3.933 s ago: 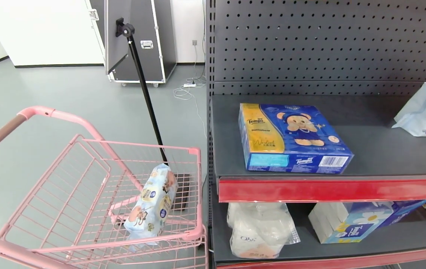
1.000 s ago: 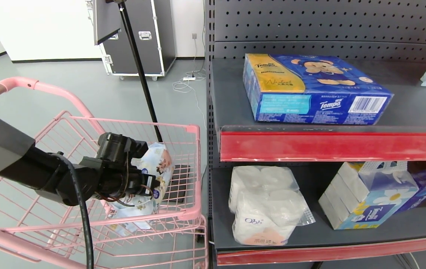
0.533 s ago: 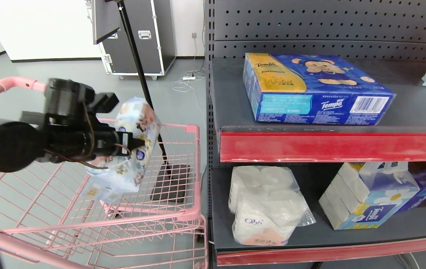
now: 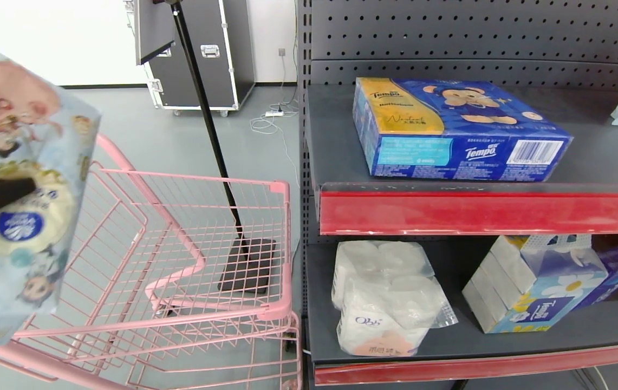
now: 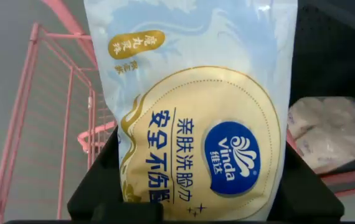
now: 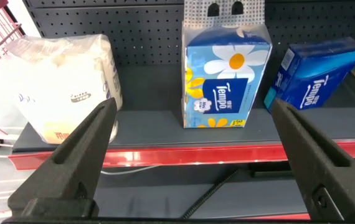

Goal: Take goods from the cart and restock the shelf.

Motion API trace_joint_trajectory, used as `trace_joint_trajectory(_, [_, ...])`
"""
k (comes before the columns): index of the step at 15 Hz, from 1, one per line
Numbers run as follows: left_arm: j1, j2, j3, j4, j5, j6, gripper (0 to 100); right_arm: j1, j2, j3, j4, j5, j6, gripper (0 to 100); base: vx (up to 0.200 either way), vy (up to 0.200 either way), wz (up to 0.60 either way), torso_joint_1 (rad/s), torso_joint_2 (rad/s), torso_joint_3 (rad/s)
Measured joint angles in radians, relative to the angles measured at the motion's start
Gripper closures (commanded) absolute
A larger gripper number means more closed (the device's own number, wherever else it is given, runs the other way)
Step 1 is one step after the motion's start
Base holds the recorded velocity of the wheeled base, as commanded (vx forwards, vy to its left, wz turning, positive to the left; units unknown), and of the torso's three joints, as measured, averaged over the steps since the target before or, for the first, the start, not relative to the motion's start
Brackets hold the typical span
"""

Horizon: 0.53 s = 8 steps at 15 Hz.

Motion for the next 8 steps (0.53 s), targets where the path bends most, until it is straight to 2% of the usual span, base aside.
trace_joint_trajectory(3, [0.010, -0.319, 0.153, 0.094, 0.000, 0.000, 100, 0.000, 0.000, 0.000, 0.000, 0.000, 0.002, 0, 0.000, 0.000, 0.00, 0.000, 0.00, 0.000])
trace_joint_trajectory(5, [0.012, -0.466, 0.230, 0.126, 0.001, 0.000, 100, 0.000, 0.000, 0.000, 0.000, 0.000, 0.002, 0, 0.000, 0.000, 0.00, 0.011, -0.05, -0.035])
trace_joint_trajectory(8, [0.010, -0.579, 0.287, 0.122, 0.002, 0.000, 100, 0.000, 0.000, -0.001, 0.000, 0.000, 0.006, 0, 0.000, 0.000, 0.00, 0.069, -0.35, -0.269])
